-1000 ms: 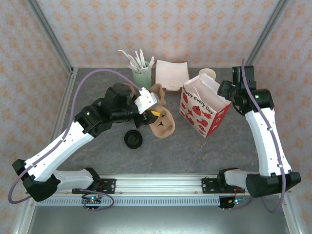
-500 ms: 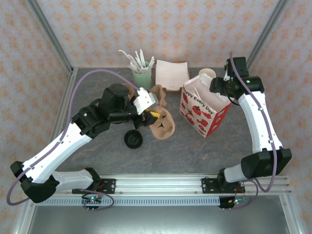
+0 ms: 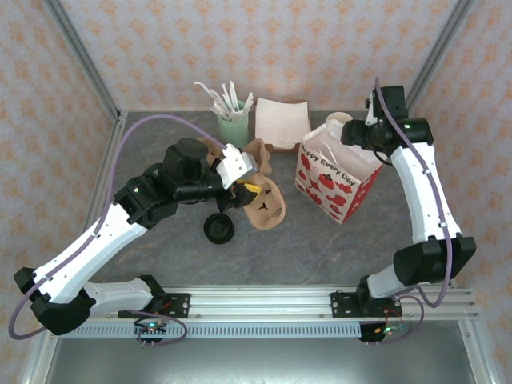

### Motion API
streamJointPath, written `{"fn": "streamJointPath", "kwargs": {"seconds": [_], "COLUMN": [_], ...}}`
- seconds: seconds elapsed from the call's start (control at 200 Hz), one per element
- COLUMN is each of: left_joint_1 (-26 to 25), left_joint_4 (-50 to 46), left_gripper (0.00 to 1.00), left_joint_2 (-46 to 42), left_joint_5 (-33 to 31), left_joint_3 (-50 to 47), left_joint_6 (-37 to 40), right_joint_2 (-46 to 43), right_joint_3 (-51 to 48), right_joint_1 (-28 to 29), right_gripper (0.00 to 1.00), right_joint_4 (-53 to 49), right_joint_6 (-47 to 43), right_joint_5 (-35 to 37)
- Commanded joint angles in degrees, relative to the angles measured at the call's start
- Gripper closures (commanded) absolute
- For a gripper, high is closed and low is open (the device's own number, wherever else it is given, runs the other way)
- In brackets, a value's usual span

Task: Pack the takeout coffee

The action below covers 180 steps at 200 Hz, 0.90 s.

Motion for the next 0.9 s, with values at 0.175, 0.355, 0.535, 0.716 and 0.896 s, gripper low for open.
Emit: {"fn": "streamJointPath", "kwargs": {"seconds": [0.175,0.355,0.535,0.716,0.896], "left_joint_1": [0.2,0.1,0.2,0.0,-0.3], "left_joint_4": [-0.9,-1.1,-2.1,-2.3,-2.6], "left_gripper": [0.63,0.63,0.63,0.63,0.63], "left_joint_2": [-0.7,-0.5,-0.6,-0.4,-0.2], "left_joint_5": [1.2,1.6,1.6,1.7,1.7], "left_joint_3": [0.9,1.2,2.1,2.4,2.9], "left_joint_6": [-1.0,-1.3,-1.2,-1.4,-1.4], "right_joint_2": [0.4,5.0,8.1,9.1,7.4], "right_joint_3": [3.9,5.7,6.0,5.9,4.5], "right_joint_1": [-0.4,-1.0,-1.8,-2.0,-2.0], "right_gripper": [0.24,0.23,0.22,0.32,0.52], "right_joint_4": [0.8,0.2,-0.8,-2.7,-3.5], "right_joint_6": [-3.6,-4.3,-4.5,-4.5,-4.0], "right_joint_5": [5.2,5.9,3.6,0.0,-4.1]}}
